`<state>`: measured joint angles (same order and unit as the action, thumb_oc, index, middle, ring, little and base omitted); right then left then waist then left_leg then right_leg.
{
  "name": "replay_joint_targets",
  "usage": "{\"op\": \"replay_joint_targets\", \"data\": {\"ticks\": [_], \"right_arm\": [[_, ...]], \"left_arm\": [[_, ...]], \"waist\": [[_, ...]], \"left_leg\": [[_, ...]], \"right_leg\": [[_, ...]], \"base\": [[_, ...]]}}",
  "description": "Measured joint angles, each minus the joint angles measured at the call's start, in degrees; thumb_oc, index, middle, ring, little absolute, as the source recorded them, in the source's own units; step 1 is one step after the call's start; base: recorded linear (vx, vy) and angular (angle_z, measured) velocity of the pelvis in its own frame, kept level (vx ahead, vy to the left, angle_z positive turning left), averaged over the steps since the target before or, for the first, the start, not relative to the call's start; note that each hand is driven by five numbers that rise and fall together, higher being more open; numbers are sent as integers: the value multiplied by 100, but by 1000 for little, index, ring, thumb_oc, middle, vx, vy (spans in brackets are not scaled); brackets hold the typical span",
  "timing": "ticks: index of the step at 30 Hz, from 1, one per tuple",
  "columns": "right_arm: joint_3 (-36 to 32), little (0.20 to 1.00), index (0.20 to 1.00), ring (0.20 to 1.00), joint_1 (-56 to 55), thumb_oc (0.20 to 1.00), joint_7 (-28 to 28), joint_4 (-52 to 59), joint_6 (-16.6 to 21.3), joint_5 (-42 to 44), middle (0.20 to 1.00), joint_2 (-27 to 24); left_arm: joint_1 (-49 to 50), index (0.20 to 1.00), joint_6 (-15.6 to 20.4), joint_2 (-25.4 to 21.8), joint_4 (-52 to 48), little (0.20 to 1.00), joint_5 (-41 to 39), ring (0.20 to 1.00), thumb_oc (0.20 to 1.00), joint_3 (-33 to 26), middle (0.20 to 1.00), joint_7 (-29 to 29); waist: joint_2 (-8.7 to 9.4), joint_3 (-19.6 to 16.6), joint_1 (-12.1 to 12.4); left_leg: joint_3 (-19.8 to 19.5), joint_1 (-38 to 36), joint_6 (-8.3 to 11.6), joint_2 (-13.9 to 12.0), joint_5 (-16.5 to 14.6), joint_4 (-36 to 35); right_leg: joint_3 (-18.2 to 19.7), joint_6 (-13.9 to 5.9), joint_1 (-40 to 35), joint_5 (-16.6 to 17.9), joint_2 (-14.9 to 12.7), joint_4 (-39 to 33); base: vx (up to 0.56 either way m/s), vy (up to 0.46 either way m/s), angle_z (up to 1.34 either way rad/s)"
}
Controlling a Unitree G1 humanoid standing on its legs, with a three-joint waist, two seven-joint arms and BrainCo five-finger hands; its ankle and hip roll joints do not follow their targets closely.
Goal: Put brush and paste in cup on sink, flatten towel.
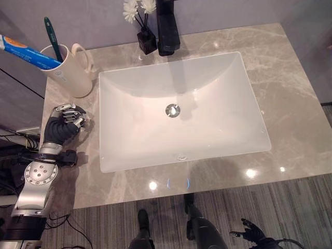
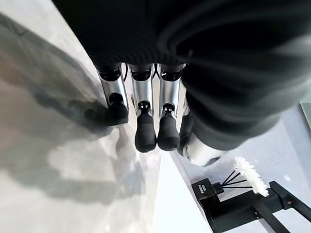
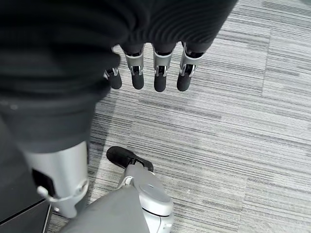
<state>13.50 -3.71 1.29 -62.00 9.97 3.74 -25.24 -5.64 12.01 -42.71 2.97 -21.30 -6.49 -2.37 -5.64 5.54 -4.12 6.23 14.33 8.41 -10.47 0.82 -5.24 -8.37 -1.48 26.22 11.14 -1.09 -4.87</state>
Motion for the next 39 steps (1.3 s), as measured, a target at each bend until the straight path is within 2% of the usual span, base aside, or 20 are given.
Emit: {"op": "replay_joint_targets", "data": {"ticks": [12,18,28,34,39], "right_arm": [[-116,1000,1000,1000,-9,1000,-10,-7,4,0,1000,-16],[-107,1000,1000,1000,-1,1000,-4,95,5,0,1000,-21],[-32,1000,1000,1000,-2,1000,1,130,1,1,1000,-20],[145,1000,1000,1000,-2,1000,3,174,4,2,1000,-18],[179,1000,1000,1000,-4,1000,3,204,7,5,1000,-19]], "left_arm": [[-576,200,-48,-29,402,200,167,200,200,-7,200,-264],[-909,200,-115,-229,725,200,165,200,200,9,200,-355],[-2183,200,-223,-725,1641,200,159,200,200,571,200,-472],[-2836,200,-228,-806,1986,200,169,200,200,1099,200,-593],[-3127,200,-222,-817,2263,200,188,200,200,1228,200,-632]], "waist": [[16,31,-29],[58,57,-155],[156,81,-305],[181,67,-352],[190,62,-461]], "left_leg": [[-17,85,-1,-11,-1,0],[-22,87,1,-13,-3,-1],[-36,223,3,-17,1,1],[-24,265,5,-15,0,1],[38,283,5,-14,1,1]], "right_leg": [[-14,-3,74,-9,7,0],[-17,-2,73,-14,6,0],[-26,49,197,31,13,1],[-20,55,245,39,13,2],[6,66,286,66,18,2]], "base": [[20,-9,1],[0,0,0],[0,0,0],[0,0,0],[-4,-2,-2]]}}
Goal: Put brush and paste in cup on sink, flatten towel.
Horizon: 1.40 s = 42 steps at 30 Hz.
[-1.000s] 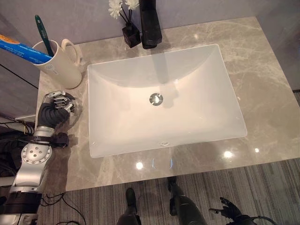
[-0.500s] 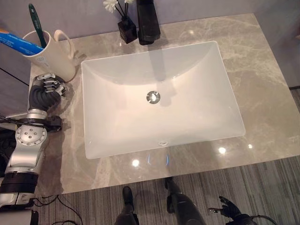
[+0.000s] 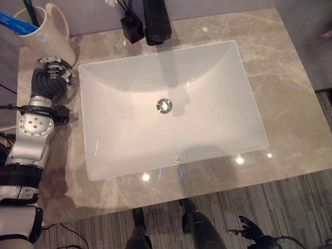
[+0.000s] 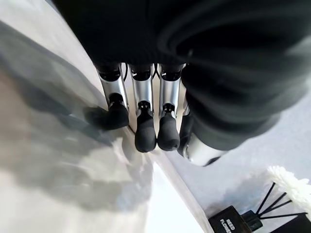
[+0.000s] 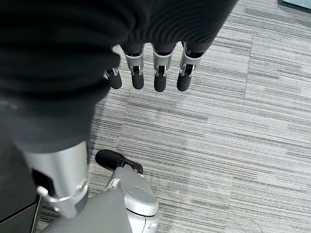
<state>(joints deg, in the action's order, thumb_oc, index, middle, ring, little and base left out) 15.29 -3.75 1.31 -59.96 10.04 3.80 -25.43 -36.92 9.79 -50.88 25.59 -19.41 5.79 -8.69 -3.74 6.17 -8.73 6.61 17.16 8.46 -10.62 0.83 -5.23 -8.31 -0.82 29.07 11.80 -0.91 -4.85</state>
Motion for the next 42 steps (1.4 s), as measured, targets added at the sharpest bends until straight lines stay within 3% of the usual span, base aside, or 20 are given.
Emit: {"op": "replay_joint_targets", "data": {"ticks": [9,16,24,26,29,33,37,42], "right_arm": [[19,1000,1000,1000,0,1000,0,5,0,15,1000,1],[-2,1000,1000,1000,-7,1000,4,107,6,13,1000,0],[1,1000,1000,1000,-7,1000,15,62,1,-4,1000,-2],[7,1000,1000,1000,-9,1000,16,64,-2,-4,1000,-4],[20,1000,1000,1000,-5,1000,20,90,-2,-1,1000,-12],[22,1000,1000,1000,1,1000,21,129,3,5,1000,-29],[216,1000,1000,1000,-15,1000,28,233,26,125,1000,-64],[277,1000,1000,1000,-33,1000,35,251,33,229,1000,-65]], "left_arm": [[-275,200,-58,0,244,200,33,200,200,181,200,-108],[933,200,-25,-99,-352,200,236,200,200,-750,200,-102],[692,200,-251,-348,259,200,265,200,200,-713,200,-139],[505,200,-277,-394,456,200,345,200,200,-644,200,-161],[-635,200,-335,-597,1296,200,467,200,200,223,200,-292],[-1191,200,-369,-603,1609,200,482,200,200,538,200,-376],[-2045,200,-405,-606,2500,200,484,200,200,1237,200,-409],[-2263,200,-408,-605,2737,200,486,200,200,1359,200,-420]], "waist": [[11,-7,-14],[15,-16,15],[37,-29,47],[46,-36,44],[113,-77,36],[153,-100,-38],[158,-97,-141],[171,-89,-157]], "left_leg": [[12,-3,5,1,4,-1],[26,-33,5,1,5,1],[15,-6,50,-1,36,-7],[12,41,58,-1,42,-3],[4,196,78,-1,88,0],[12,279,78,0,97,0],[18,286,78,2,95,0],[39,310,80,6,94,-4]], "right_leg": [[15,4,9,8,3,0],[33,32,-2,45,9,1],[29,2,17,25,9,0],[30,5,67,29,10,0],[20,63,214,86,10,0],[33,89,313,147,12,1],[38,71,317,134,13,1],[83,38,368,107,16,0]], "base": [[0,0,0],[4,3,-3],[0,0,0],[-11,2,2],[-13,3,3],[-7,2,-2],[0,0,0],[4,7,-2]]}}
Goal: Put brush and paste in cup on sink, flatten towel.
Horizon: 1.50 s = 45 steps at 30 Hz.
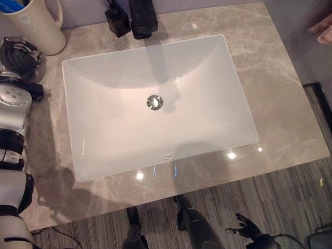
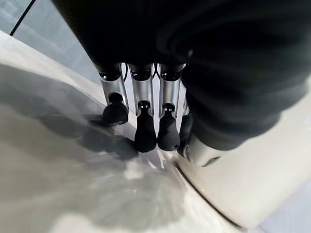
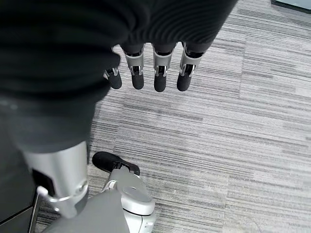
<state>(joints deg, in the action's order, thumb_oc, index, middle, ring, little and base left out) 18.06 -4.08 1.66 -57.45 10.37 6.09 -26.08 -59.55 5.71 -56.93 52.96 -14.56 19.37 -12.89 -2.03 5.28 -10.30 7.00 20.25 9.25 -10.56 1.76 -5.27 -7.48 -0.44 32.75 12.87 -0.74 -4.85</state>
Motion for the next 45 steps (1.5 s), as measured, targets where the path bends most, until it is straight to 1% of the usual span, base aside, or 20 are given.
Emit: {"op": "replay_joint_targets", "data": {"ticks": [3,7,14,17,22,33,36,39,42,45], "right_arm": [[4,1000,1000,1000,-7,1000,5,19,5,8,1000,0],[12,1000,1000,1000,-23,1000,4,72,16,38,1000,1],[14,1000,1000,1000,-23,1000,2,205,70,42,1000,0],[16,1000,1000,1000,-21,1000,2,330,81,63,1000,1],[16,1000,1000,1000,-27,1000,1,413,101,163,1000,0],[14,1000,1000,1000,-151,1000,3,414,106,162,1000,-26],[14,1000,1000,1000,-224,1000,3,414,107,164,1000,-34],[14,1000,1000,1000,-234,1000,3,422,111,164,1000,-40],[14,1000,1000,1000,-230,1000,2,417,113,163,1000,-40],[17,1000,1000,1000,-217,1000,0,401,110,160,1000,-44]], "left_arm": [[-137,200,8,2,45,200,2,200,200,30,200,-25],[-163,200,32,60,16,200,27,200,200,22,200,-117],[-169,200,26,106,-88,200,170,200,200,-3,200,-104],[-254,200,16,236,-93,200,173,200,200,-8,200,-149],[-336,200,22,325,-118,200,169,200,200,-2,200,-160],[-371,200,33,352,-111,200,168,200,200,0,200,-187],[-445,200,35,375,-110,200,167,200,200,0,200,-192],[-455,200,45,390,-110,200,168,200,200,-1,200,-202],[-509,200,82,426,67,200,177,200,200,-11,200,-213],[-509,200,56,549,347,200,279,200,200,-80,200,-349]], "waist": [[32,21,7],[37,25,17],[39,26,26],[43,29,28],[54,37,19],[62,42,7],[101,66,7],[104,66,6],[108,63,6],[112,59,5]], "left_leg": [[1,61,2,5,3,-4],[-10,72,3,6,3,-18],[-20,80,2,9,3,-19],[-20,87,2,16,3,-16],[-18,87,1,17,2,-10],[2,82,-1,18,1,3],[5,77,-1,19,1,4],[13,67,-2,19,0,3],[45,42,-2,19,0,3],[148,-83,-7,19,-5,-6]], "right_leg": [[13,1,53,1,-3,0],[5,0,57,0,-6,0],[-14,-6,56,-4,-16,0],[-25,-10,56,-7,-23,0],[-24,-23,57,-18,-23,-1],[-6,-28,63,-21,-19,-1],[5,-28,64,-19,-16,-1],[25,-25,64,-17,-13,0],[52,-10,61,2,-7,0],[103,-6,-26,13,0,1]], "base": [[0,0,0],[0,0,0],[0,0,0],[0,0,0],[0,0,0],[0,0,0],[0,0,0],[-1,-7,-1],[-5,-11,-6],[0,10,-10]]}}
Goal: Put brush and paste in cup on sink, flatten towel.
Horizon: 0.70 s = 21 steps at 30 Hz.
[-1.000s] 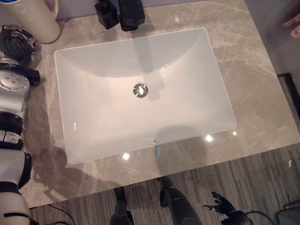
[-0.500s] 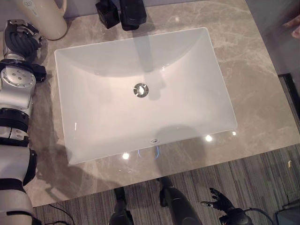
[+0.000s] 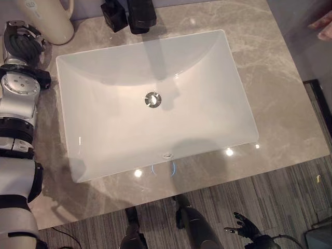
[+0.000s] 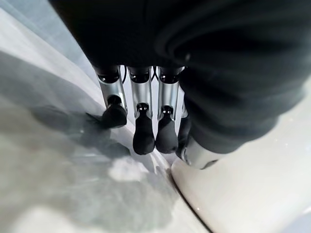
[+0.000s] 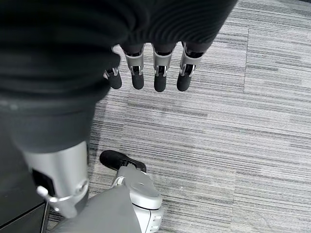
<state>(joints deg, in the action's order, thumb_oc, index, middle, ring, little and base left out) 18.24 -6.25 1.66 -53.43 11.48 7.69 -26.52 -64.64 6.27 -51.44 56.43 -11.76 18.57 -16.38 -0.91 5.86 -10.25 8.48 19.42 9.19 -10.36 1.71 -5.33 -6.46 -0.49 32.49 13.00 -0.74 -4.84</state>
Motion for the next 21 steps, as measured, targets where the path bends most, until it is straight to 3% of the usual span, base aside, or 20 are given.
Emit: {"op": "replay_joint_targets", "data": {"ticks": [2,5,6,7,8,10,11,14,17,21], "right_arm": [[-1,1000,1000,1000,52,1000,-8,-158,-1,-3,1000,-37],[-17,1000,1000,1000,64,1000,-6,-397,-47,-73,1000,-58],[-79,1000,1000,1000,-20,1000,4,-571,-65,-180,1000,-47],[-88,1000,1000,1000,-179,1000,7,-730,-83,-188,1000,-39],[-137,1000,1000,1000,-149,1000,29,-766,-116,-247,1000,-33],[-361,1000,1000,1000,-135,1000,90,-738,-138,-417,1000,-31],[-524,1000,1000,1000,-357,1000,98,-872,-165,-480,1000,-25],[-596,1000,1000,1000,-318,1000,109,-998,-248,-636,1000,12],[-730,1000,1000,1000,-229,1000,108,-983,-284,-632,1000,14],[-1039,1000,1000,1000,-309,1000,112,-786,-273,-621,1000,88]], "left_arm": [[462,200,-19,121,-3,200,322,200,200,-54,200,-36],[2113,200,-49,115,-896,200,396,200,200,-763,200,-11],[3584,200,-89,122,-1915,200,523,200,200,-1363,200,-15],[4216,200,-95,124,-2204,200,561,200,200,-1407,200,-11],[4604,200,-122,145,-2343,200,581,200,200,-1653,200,12],[5774,200,-139,368,-3077,200,618,200,200,-2533,200,116],[6541,200,-95,871,-3676,200,599,200,200,-2861,200,183],[6860,200,-86,1090,-3772,200,490,200,200,-2679,200,356],[7316,200,133,1583,-4346,200,-149,200,200,-2591,200,792],[7360,200,519,1592,-5311,200,-822,200,200,-2104,200,1465]], "waist": [[-30,-60,-1],[-79,-142,67],[-104,-259,268],[-81,-488,482],[-85,-499,573],[-91,-518,542],[-108,-529,640],[10,-601,898],[28,-599,905],[63,-636,760]], "left_leg": [[-1,-250,-38,-4,-54,-16],[-7,-788,-71,-3,-159,-16],[-8,-1046,-95,12,-246,-16],[-62,-1072,-111,31,-255,2],[-153,-1153,-115,62,-251,12],[-157,-1307,-158,77,-300,3],[-215,-1675,-188,112,-343,12],[-294,-1757,-252,247,-370,10],[-315,-2030,-384,424,-390,7],[-326,-2344,-614,708,-457,-19]], "right_leg": [[-2,-30,-278,-54,-1,0],[-34,-37,-840,-103,-19,1],[-38,-50,-1104,-172,-37,0],[-90,-78,-1162,-213,-68,0],[-200,-85,-1255,-209,-116,2],[-186,-103,-1453,-224,-149,2],[-210,-188,-1835,-325,-181,0],[-202,-315,-1961,-395,-335,1],[-195,-417,-2241,-365,-506,1],[-135,-653,-2579,-355,-803,0]], "base": [[25,58,-5],[57,96,2],[72,149,16],[72,170,24],[84,213,24],[40,142,15],[26,132,33],[10,172,20],[-9,204,5],[-14,212,0]]}}
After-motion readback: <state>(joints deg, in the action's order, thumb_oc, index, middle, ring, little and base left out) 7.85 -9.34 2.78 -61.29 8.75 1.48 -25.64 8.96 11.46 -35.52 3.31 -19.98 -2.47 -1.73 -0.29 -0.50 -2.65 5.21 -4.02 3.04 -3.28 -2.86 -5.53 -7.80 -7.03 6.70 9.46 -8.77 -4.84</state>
